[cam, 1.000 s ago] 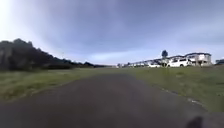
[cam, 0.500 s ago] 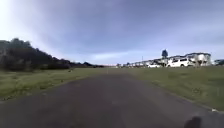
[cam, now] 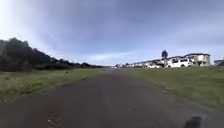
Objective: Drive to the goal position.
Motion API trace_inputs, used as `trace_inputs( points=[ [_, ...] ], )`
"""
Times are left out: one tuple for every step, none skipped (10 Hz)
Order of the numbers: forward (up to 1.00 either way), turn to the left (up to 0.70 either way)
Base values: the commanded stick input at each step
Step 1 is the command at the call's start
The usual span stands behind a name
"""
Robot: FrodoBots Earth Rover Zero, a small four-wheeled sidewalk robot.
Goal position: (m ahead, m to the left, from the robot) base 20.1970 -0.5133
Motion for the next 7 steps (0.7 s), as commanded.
trace_inputs(
  points=[
    [1.0,0.0],
    [1.0,0.0],
    [1.0,0.0],
    [1.0,0.0],
    [1.0,0.0],
    [1.0,0.0],
    [1.0,0.0]
  ],
)
